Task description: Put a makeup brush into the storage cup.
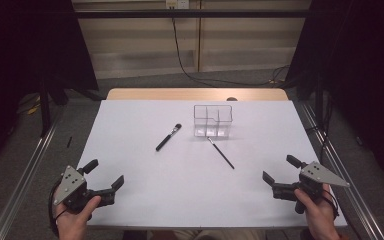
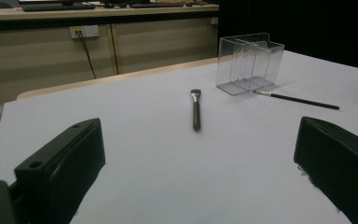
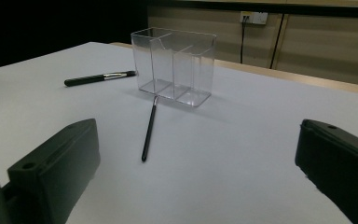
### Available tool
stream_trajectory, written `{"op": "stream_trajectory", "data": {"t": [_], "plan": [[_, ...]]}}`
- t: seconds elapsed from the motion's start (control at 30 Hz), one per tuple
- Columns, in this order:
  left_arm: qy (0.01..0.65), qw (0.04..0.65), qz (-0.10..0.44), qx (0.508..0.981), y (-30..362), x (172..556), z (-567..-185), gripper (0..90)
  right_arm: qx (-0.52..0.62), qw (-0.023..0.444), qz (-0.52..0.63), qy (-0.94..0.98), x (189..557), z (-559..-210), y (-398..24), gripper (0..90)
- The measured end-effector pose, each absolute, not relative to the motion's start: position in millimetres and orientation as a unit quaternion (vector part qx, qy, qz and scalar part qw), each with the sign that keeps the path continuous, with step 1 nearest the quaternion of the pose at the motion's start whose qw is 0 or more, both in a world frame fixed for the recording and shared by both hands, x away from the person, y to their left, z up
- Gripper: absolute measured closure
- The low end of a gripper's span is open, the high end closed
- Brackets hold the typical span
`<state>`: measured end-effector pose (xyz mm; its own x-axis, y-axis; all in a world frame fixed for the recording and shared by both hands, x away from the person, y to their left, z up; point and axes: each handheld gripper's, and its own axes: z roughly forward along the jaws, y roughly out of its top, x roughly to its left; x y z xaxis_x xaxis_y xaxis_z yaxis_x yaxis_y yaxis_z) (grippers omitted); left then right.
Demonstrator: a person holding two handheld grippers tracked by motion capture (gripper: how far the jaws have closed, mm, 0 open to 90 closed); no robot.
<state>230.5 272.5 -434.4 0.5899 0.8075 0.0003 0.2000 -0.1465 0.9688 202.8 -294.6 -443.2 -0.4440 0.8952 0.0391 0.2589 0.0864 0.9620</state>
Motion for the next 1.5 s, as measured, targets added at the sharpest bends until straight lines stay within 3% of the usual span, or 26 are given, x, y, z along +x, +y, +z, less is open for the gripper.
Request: {"op": "stream_trajectory", "data": {"t": [1.5], "plan": [[0.303, 0.552, 0.234, 0.741, 217, 264, -417, 3.0, 0.418, 0.284, 0.537, 0.676, 206, -444, -286, 0.0]]}}
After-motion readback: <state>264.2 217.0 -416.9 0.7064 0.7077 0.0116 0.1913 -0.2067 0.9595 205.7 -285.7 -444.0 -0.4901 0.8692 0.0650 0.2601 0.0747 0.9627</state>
